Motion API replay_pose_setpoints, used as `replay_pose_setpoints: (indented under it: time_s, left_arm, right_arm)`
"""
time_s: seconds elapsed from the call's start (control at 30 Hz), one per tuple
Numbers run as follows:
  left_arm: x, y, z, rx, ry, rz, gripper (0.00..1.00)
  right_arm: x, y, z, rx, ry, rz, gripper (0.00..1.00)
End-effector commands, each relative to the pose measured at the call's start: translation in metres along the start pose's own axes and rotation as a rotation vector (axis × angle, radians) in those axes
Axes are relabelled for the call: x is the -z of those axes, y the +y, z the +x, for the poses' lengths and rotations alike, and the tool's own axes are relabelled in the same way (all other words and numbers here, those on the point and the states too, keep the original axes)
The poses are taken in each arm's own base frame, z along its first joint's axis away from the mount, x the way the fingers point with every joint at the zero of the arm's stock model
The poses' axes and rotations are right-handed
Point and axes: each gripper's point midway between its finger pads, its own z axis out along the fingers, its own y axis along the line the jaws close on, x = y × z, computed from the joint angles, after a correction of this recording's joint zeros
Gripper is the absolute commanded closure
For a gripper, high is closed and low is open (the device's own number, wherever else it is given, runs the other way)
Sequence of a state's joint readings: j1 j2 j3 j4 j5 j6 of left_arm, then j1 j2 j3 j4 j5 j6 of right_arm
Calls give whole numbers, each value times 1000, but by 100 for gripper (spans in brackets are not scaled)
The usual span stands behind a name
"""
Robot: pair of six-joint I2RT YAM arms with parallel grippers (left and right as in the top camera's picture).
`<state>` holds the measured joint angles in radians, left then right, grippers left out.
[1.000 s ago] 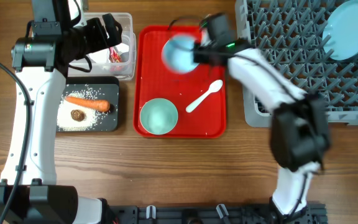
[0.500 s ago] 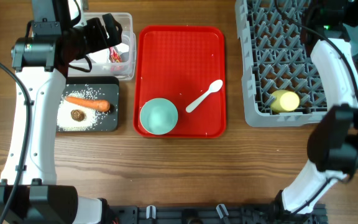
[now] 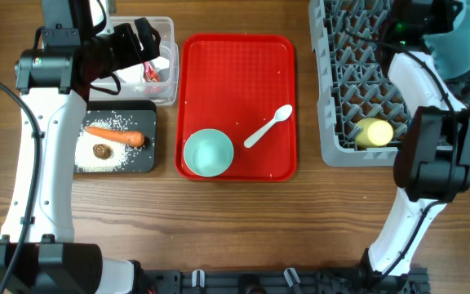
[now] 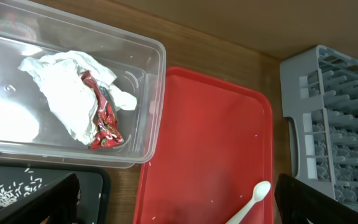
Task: Sort waste into correct bins and load items into the dishwasher rack
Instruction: 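Place the light-blue bowl upside down in the rack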
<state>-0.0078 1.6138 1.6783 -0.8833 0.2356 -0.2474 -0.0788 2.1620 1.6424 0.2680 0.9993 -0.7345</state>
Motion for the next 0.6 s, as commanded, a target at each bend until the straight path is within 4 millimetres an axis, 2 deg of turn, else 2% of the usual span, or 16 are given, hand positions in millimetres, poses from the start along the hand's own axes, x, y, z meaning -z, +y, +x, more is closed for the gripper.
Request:
replay_pose_setpoints:
  time_s: [0.0,0.2,0.33,0.57]
  left_arm:
    - [-1,3,-2,1,-2,-6,0]
    - [-1,3,-2,1,-2,-6,0]
    - [-1,3,-2,1,-2,-6,0]
    - [-1,3,-2,1,-2,-6,0]
  right_arm:
    - [20,34,-7,63,-24,-66,96]
    - [26,45,-14,66,-64,-109,96]
    - [22,62,-8,83,-62,-118,96]
    - [16,74,-4,75,-67,-90,96]
